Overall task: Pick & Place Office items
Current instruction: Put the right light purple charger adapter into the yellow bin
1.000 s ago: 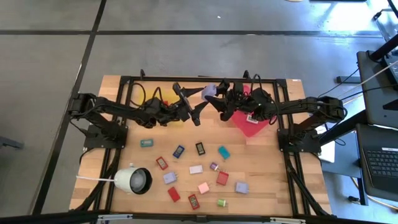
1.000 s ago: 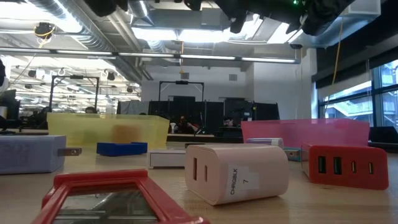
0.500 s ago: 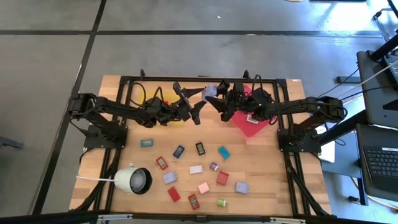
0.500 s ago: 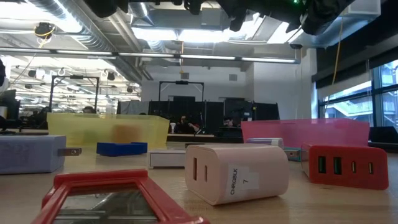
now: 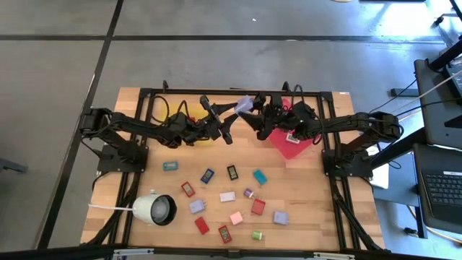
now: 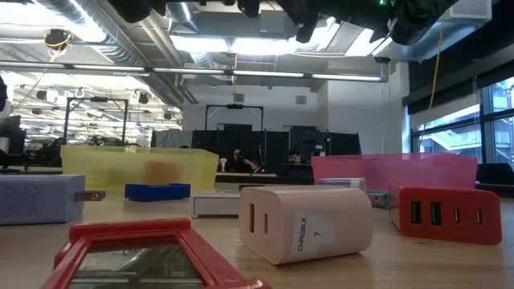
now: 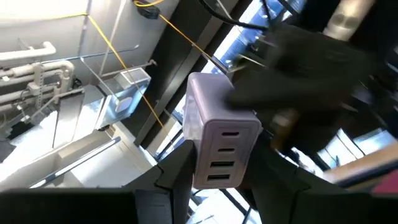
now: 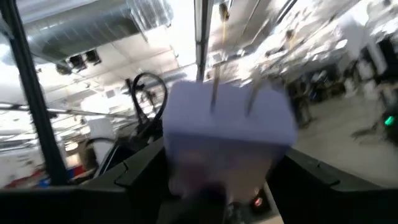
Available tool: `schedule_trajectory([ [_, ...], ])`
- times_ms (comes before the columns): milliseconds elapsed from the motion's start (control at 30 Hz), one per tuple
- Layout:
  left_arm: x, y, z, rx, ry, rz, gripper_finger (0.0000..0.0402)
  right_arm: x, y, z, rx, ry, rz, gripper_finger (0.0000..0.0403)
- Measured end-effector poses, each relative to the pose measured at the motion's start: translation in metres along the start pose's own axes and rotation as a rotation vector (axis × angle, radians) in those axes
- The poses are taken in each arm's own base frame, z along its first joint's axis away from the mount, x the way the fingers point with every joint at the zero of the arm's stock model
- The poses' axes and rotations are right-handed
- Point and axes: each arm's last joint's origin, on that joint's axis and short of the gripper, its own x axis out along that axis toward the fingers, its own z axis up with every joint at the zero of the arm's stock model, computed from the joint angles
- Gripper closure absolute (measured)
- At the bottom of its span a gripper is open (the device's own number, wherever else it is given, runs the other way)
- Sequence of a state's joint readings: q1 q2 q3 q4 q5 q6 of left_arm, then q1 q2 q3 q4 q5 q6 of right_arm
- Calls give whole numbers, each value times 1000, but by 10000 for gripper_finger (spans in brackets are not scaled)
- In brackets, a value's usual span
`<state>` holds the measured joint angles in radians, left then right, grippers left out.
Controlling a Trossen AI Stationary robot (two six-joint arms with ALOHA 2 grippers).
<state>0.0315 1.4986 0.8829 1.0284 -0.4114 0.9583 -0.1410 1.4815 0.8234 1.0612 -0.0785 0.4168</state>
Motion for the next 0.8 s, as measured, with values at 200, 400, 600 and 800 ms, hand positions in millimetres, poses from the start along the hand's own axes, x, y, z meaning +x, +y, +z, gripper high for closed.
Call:
schedule_trajectory([
  [200,-1,0,2,-14,-4,-2,277,0,-2,-5,21,36,-13,121],
  [400,-1,1,1,-10,34,29,277,0,-3,-7,13,61,-27,115],
  [600,-2,10,1,-50,132,182,279,-2,-14,-10,-10,130,-69,115],
  [800,-6,17,-5,-89,417,379,278,-10,-36,-22,25,358,-74,115],
])
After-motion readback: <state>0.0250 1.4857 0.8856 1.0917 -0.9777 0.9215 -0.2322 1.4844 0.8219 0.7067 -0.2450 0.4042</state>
